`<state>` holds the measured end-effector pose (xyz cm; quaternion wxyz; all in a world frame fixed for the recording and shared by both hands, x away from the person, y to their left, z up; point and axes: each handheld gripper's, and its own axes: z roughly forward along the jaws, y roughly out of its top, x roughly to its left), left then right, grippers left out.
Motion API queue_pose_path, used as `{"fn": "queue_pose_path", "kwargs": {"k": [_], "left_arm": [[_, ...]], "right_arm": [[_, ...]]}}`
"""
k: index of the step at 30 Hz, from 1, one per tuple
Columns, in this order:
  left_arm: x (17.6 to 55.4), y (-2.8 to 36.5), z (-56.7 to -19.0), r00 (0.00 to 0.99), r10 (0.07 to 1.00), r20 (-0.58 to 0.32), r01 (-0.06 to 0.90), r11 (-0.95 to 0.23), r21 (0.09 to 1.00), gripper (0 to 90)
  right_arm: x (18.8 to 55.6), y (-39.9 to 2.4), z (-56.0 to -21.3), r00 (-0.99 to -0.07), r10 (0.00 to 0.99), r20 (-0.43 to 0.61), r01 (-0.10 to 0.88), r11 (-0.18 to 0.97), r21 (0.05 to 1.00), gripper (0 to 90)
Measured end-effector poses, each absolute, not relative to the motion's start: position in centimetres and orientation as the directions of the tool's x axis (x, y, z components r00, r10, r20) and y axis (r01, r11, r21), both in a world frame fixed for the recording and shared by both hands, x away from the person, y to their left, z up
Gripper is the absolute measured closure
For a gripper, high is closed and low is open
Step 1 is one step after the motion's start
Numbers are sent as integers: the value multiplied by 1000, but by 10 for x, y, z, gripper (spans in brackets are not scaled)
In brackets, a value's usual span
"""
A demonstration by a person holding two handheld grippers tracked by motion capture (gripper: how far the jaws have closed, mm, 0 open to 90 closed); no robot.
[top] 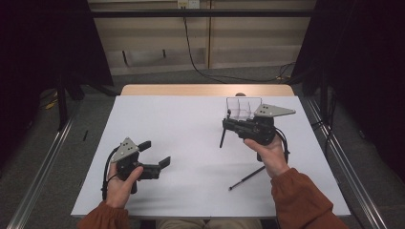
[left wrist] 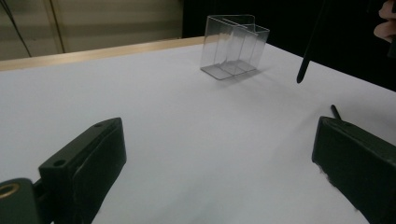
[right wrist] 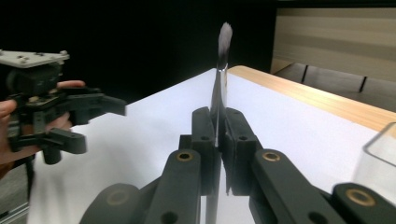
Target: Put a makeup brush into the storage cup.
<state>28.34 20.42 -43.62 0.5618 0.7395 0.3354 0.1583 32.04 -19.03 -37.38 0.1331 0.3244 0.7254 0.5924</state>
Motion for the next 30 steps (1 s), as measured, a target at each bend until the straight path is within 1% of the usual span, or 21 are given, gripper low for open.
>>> {"fn": "queue_pose_path", "kwargs": {"k": [4, 7, 12, 13, 17, 20, 23, 30], "left_arm": [[279, 216, -434, 712, 689, -136, 298, -121, 947, 25], [276, 221, -433, 700, 704, -116, 287, -128, 950, 25], [270, 230, -435, 687, 718, -112, 289, -129, 949, 25], [268, 234, -435, 668, 735, -119, 300, -119, 946, 26], [263, 243, -436, 650, 750, -123, 299, -103, 949, 26], [260, 245, -437, 649, 751, -121, 300, -107, 948, 25], [257, 249, -438, 634, 760, -141, 305, -78, 949, 25], [255, 250, -437, 627, 769, -128, 308, -94, 947, 26]], "right_arm": [[324, -194, -375, -737, 646, 199, 320, 73, 945, 844], [324, -193, -373, -736, 648, 194, 312, 71, 947, 844], [329, -193, -368, -730, 661, 172, 298, 82, 951, 843], [333, -195, -367, -719, 672, 180, 303, 69, 950, 843], [336, -199, -364, -711, 682, 169, 300, 78, 951, 843], [339, -204, -360, -698, 697, 163, 296, 74, 952, 843], [344, -210, -357, -684, 712, 158, 291, 67, 954, 843], [358, -219, -347, -653, 745, 135, 280, 72, 957, 843]]}}
